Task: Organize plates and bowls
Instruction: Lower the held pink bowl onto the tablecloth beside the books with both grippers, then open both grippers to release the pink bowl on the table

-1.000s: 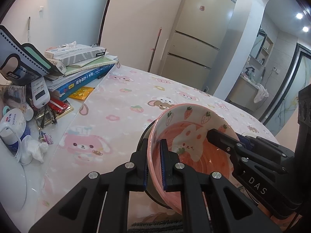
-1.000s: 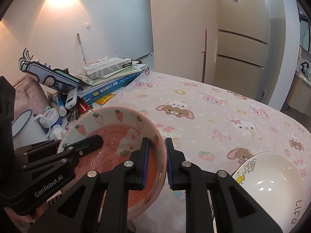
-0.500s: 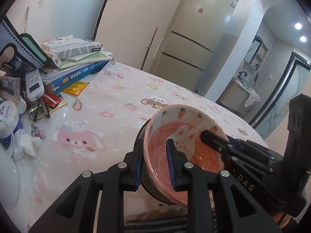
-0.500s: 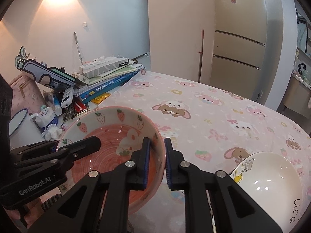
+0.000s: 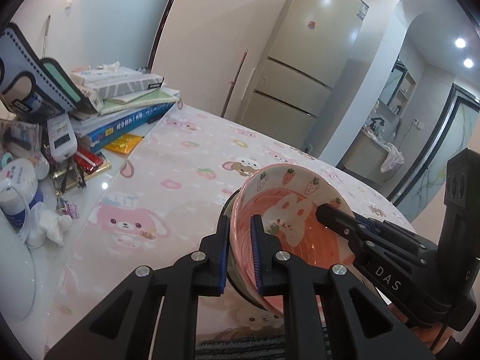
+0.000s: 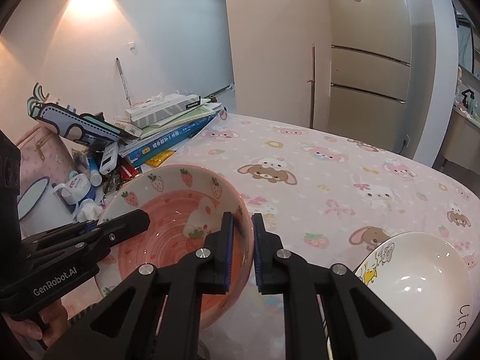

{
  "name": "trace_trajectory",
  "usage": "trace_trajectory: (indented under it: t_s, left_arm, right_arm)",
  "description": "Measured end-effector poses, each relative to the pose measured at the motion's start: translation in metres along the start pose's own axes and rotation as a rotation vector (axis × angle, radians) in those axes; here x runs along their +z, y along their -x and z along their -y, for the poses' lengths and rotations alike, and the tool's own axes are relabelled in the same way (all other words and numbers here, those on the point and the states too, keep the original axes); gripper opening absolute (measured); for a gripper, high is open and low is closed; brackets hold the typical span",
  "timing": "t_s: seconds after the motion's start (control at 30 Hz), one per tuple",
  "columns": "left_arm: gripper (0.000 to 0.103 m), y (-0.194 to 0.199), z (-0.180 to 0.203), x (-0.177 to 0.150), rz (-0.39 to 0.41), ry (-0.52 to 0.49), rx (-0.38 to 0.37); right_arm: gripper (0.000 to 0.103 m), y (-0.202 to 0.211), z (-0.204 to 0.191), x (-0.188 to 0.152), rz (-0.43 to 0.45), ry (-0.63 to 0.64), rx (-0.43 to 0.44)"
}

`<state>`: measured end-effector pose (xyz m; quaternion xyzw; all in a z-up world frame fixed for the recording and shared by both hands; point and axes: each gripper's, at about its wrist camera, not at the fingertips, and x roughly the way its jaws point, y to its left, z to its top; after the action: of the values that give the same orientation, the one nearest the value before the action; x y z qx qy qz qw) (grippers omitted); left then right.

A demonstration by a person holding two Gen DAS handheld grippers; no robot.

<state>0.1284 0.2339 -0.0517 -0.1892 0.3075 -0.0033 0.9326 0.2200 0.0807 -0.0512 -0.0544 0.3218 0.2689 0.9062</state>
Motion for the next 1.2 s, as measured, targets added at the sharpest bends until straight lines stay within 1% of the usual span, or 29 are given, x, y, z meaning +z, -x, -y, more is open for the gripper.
trace_trajectory:
  t_s: [0.1, 0.17, 0.37, 0.5, 0.63, 0.77, 0.8, 0.87, 0.93, 1.03, 1.07, 1.1, 1.2]
  left_arm:
    - [0.015, -0.003, -0.001, 0.0, -0.018, 0.005, -0.003]
    - [0.015, -0.004, -0.001, 0.001, -0.016, 0.002, -0.002]
    - [0.015, 0.001, 0.002, 0.001, 0.013, -0.019, 0.015]
    - [0.015, -0.005, -0.001, 0.001, -0.013, -0.01, 0.014]
    - [0.015, -0.006, 0.004, 0.0, -0.013, -0.032, 0.027]
    - [0.015, -0.006, 0.008, 0.0, -0.015, -0.053, 0.052]
    - [0.018, -0.006, 0.009, -0.001, -0.016, -0.055, 0.058]
    - [0.021, -0.006, 0.008, 0.0, -0.019, -0.051, 0.064]
    - [0.026, -0.005, 0.005, 0.0, -0.018, -0.037, 0.056]
    - [0.042, 0.0, -0.001, 0.001, -0.004, -0.011, 0.024]
    - [0.051, 0.001, -0.002, 0.001, 0.002, -0.006, 0.032]
    - [0.053, 0.001, -0.003, 0.0, 0.004, -0.004, 0.036]
    - [0.053, 0.001, -0.003, 0.001, -0.002, -0.001, 0.03]
  right_arm:
    - [0.011, -0.003, 0.001, 0.0, -0.01, -0.001, -0.008]
    - [0.011, -0.003, 0.002, 0.0, -0.013, -0.008, 0.0]
    - [0.011, 0.005, -0.002, 0.0, 0.014, 0.008, -0.012]
    - [0.011, 0.0, -0.001, 0.0, -0.01, 0.006, -0.019]
    - [0.011, -0.001, 0.001, -0.001, -0.022, -0.002, -0.017]
    - [0.012, -0.003, -0.002, -0.001, -0.038, 0.018, -0.046]
    - [0.012, -0.004, -0.002, -0.001, -0.041, 0.019, -0.051]
    - [0.012, -0.004, -0.001, -0.001, -0.042, 0.014, -0.045]
    - [0.012, -0.004, 0.0, -0.001, -0.044, 0.012, -0.046]
    - [0.012, -0.006, -0.001, -0.002, -0.056, 0.017, -0.042]
    - [0.011, -0.007, -0.001, -0.003, -0.066, 0.022, -0.056]
    - [0.011, -0.008, -0.002, -0.003, -0.065, 0.025, -0.053]
    - [0.01, -0.007, -0.005, -0.002, -0.062, 0.041, -0.06]
